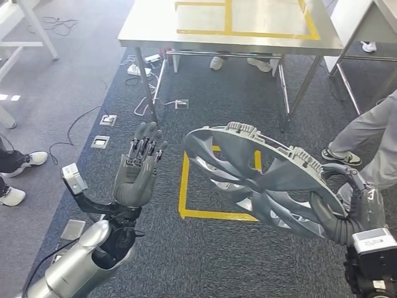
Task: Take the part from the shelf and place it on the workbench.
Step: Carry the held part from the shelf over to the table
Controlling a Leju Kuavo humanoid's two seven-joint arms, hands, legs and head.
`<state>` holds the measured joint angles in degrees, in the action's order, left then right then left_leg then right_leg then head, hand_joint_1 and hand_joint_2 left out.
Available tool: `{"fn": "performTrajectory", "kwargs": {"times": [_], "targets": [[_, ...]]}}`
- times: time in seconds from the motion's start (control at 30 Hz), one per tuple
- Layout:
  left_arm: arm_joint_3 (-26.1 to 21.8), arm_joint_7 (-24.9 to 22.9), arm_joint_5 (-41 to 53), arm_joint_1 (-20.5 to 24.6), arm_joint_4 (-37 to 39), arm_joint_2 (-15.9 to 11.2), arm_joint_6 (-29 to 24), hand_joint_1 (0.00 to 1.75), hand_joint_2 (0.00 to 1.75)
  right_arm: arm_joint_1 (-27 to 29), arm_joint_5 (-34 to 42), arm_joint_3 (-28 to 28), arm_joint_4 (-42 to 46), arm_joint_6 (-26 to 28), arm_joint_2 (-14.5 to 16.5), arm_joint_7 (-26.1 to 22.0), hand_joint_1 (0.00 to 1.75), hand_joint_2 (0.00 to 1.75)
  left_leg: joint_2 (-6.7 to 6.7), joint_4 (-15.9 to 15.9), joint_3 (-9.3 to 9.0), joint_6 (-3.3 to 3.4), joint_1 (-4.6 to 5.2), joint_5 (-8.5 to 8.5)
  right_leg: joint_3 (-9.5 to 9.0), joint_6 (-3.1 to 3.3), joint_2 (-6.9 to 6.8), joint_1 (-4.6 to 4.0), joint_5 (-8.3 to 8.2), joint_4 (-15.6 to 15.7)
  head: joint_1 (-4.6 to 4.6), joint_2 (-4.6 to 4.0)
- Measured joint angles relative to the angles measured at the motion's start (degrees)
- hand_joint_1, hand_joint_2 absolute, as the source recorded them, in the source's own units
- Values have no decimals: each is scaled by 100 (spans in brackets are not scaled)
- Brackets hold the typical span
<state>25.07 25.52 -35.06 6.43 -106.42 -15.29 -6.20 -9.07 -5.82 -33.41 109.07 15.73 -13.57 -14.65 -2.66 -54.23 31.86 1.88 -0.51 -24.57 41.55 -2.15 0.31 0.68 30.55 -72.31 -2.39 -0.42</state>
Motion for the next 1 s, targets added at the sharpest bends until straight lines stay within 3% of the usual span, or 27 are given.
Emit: {"fn": "performTrajectory", "kwargs": {"times": [0.03,0.1,0.13,0.2,0.27,0.4,0.47,0.67,0.73,0.8,0.83,0.9,0.97,1.0], "targets": [[0,-1,4,2,6,2,0,0,175,2,1,1,-1,13,0,3,175,175,-46,-1,-14,-11,0,-12,-145,-1,-27,5,-173,282,2,0],[0,-4,69,16,13,3,-46,0,175,1,-4,1,0,73,0,20,175,175,-113,-9,-43,-57,13,-46,-621,12,-118,-4,-530,1168,5,0],[0,-9,173,30,14,3,-126,0,175,-3,-16,-1,1,125,0,41,175,175,-137,-18,-45,-84,25,-57,-801,31,-154,-17,-622,1499,3,0],[1,-36,554,65,15,3,-406,0,175,-5,-60,-7,2,250,0,124,175,175,-185,-34,-28,-134,50,-53,-923,78,-163,-51,-629,1721,-7,0],[2,-108,996,96,14,4,-684,0,175,-3,-119,-15,1,357,0,215,175,175,-217,-37,-29,-161,41,-52,-908,131,-127,-60,-642,1729,-14,0],[2,-227,1304,182,15,-2,-836,0,175,3,-178,-21,-3,476,-7,285,175,175,-217,-26,-42,-40,35,-57,-918,156,-105,-65,-646,1743,-27,0],[2,-235,1308,238,21,1,-838,0,175,9,-190,-22,-3,492,-7,280,175,175,-216,-1,-51,-31,35,-39,-916,161,-103,-69,-644,1743,-34,0],[2,-207,1307,306,31,3,-844,0,175,17,-155,-21,-7,476,-7,182,175,175,-216,45,-51,-118,37,-1,-912,187,-116,-68,-653,1755,-35,0],[4,-182,1305,329,32,-1,-854,0,175,22,-131,-23,-9,478,-7,167,175,175,-202,172,-96,-82,50,-22,-936,136,-141,-46,-760,1727,-38,0],[10,-140,1300,376,35,1,-856,0,175,37,-116,-25,-13,509,-15,176,175,175,-180,423,-274,0,33,10,-902,60,-133,-22,-839,1660,-61,0],[15,-122,1296,408,39,4,-856,0,175,42,-113,-26,-14,531,-26,180,175,175,-176,506,-368,17,17,35,-839,22,-102,-12,-794,1557,-60,0],[27,-99,1275,452,54,19,-855,0,175,42,-109,-27,-14,573,-48,181,175,175,-169,575,-484,24,-15,44,-548,-41,-33,26,-518,1013,-21,0],[48,-88,1260,464,78,32,-855,0,175,61,-103,-28,-15,596,-57,179,175,175,-157,573,-535,-16,-47,4,-132,-108,-14,94,-271,316,6,0],[56,-81,1257,464,90,37,-856,0,175,83,-102,-30,-16,597,-60,180,175,175,-148,569,-573,-57,-73,-26,-22,-156,-17,142,-284,187,9,0]]}}
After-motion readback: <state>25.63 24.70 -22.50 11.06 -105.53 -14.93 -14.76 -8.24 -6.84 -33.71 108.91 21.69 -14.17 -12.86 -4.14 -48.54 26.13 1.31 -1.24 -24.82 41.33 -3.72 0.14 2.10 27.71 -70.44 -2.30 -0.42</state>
